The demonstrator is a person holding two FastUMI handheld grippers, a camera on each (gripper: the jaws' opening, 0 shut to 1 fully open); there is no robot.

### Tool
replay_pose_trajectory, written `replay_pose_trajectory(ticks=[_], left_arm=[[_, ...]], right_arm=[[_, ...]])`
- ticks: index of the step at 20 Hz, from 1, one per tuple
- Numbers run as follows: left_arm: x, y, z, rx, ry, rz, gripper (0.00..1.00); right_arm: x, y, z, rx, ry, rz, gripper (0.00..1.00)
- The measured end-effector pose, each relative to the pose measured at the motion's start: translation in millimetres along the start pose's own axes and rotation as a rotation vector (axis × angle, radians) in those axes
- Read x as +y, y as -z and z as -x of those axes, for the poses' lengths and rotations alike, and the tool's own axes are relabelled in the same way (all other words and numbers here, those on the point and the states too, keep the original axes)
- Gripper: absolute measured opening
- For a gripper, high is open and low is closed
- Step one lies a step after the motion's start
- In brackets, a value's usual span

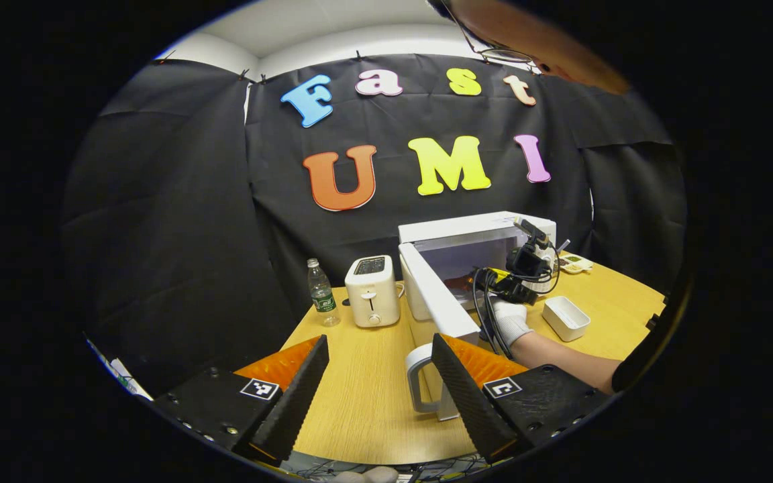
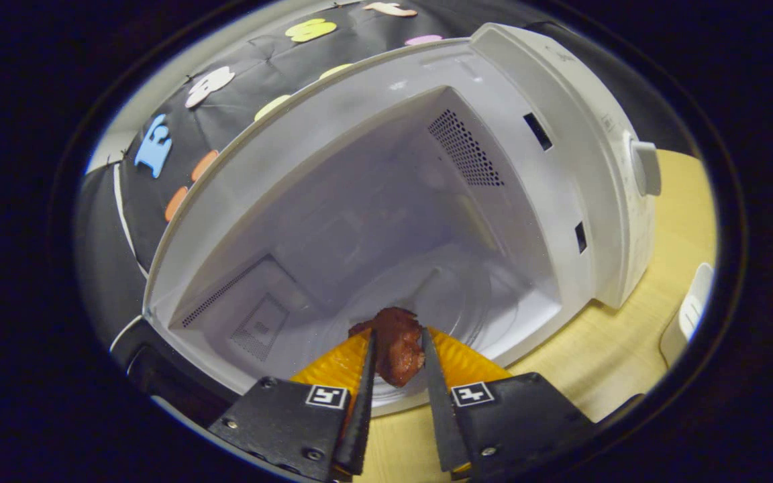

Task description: Open the microwave oven with the left hand, put the food in, and close the microwave oven.

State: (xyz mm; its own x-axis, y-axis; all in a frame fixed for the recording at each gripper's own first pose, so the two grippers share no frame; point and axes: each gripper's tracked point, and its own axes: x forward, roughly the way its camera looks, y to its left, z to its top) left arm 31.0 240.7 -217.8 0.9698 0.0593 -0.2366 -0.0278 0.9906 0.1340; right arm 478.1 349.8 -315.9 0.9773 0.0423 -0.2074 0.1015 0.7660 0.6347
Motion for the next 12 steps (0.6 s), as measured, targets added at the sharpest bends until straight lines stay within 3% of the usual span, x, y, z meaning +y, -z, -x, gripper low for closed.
replay_pose_trajectory(ticks=[2, 3, 4, 6, 7, 8, 11, 12], left_arm=[[4, -2, -2, -0.005, -0.006, 0.004, 0.94], [7, -4, -2, -0.010, -0.012, 0.006, 0.94], [10, -4, -2, -0.010, -0.015, 0.008, 0.94], [12, -7, -3, -0.017, -0.027, 0.010, 0.94], [14, -9, -4, -0.025, -0.031, 0.012, 0.95], [16, -11, -5, -0.024, -0.033, 0.019, 0.95], [20, -25, -3, -0.052, -0.037, 0.037, 0.94], [21, -31, -3, -0.060, -0.040, 0.038, 0.94]], right_arm=[[9, -10, 9, -0.031, -0.020, 0.046, 0.58], [9, -15, 12, -0.041, -0.018, 0.091, 0.92], [15, -16, 17, -0.038, -0.023, 0.121, 0.99], [24, -24, 32, -0.038, -0.040, 0.149, 0.99], [28, -28, 43, -0.028, -0.047, 0.159, 0.90], [33, -31, 55, -0.016, -0.064, 0.171, 1.00], [41, -34, 103, 0.098, -0.109, 0.281, 1.00], [39, -43, 124, 0.111, -0.106, 0.326, 0.89]])
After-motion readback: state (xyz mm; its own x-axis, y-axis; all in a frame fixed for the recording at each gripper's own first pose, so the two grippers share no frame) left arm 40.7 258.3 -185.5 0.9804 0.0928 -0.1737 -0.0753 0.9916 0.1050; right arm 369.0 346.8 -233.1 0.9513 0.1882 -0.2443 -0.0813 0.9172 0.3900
